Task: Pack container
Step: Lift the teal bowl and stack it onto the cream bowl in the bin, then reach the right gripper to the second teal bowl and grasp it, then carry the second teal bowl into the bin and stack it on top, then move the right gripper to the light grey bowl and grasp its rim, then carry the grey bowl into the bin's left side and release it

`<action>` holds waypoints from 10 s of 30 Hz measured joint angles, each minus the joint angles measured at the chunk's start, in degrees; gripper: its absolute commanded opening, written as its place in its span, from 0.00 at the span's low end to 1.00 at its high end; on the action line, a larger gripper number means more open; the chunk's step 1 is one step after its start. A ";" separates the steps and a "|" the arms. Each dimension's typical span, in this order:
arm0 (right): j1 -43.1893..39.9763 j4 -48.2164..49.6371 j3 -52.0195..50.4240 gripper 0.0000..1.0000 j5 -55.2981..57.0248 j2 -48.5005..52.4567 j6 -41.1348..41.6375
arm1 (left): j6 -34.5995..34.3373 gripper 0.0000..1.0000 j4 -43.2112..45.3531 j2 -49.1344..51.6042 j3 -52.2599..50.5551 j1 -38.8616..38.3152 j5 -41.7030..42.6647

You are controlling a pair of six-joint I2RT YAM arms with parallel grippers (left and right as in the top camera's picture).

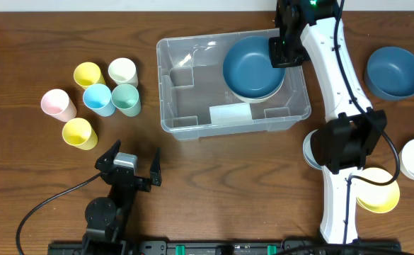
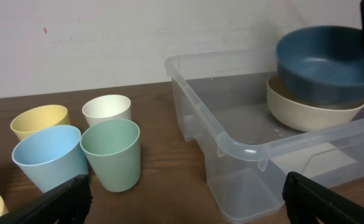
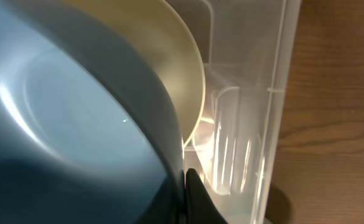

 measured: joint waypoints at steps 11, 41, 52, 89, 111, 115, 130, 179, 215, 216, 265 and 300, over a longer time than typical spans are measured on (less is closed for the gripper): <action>0.00 0.57 0.00 0.46 -0.02 0.17 0.46 | 0.00 0.98 0.00 0.00 0.00 0.00 0.00; -32.41 -1.09 1.44 0.63 3.89 -15.21 -1.57 | 0.00 0.98 0.00 0.00 0.00 0.00 -0.02; -34.73 2.45 1.38 0.66 1.70 -1.66 -8.94 | 0.00 0.98 0.00 0.00 0.00 0.00 0.00; -34.80 7.89 1.11 0.10 -7.78 14.99 -21.75 | 0.00 0.98 0.00 0.00 0.00 0.00 0.00; -31.01 5.33 1.20 0.01 -12.11 3.78 -19.65 | 0.00 0.98 0.00 0.00 0.00 0.00 0.00; -26.69 5.64 1.20 0.01 -15.37 -7.96 -19.61 | 0.00 0.98 0.00 0.00 0.00 0.00 0.00; 2.86 5.03 1.20 0.01 -14.93 -21.70 -18.05 | 0.00 0.98 0.00 0.00 0.00 0.00 -0.02; 11.30 -2.64 -0.26 0.66 -8.81 -12.35 -12.39 | 0.00 0.98 0.00 0.00 0.00 0.00 0.00; -22.23 3.76 -60.11 0.79 -3.48 -57.72 2.91 | 0.00 0.98 -0.02 0.00 0.00 0.00 -0.02; -22.84 6.34 -62.90 0.78 -3.63 -57.72 3.85 | 0.02 0.98 0.00 0.00 0.00 0.00 0.00; -26.23 40.83 -93.24 0.13 -6.47 -46.40 13.14 | 0.02 0.98 0.00 0.00 0.00 0.00 0.00; -27.36 16.79 -51.76 0.01 -16.52 -49.40 1.25 | 0.00 0.98 0.00 0.00 0.00 0.00 -0.02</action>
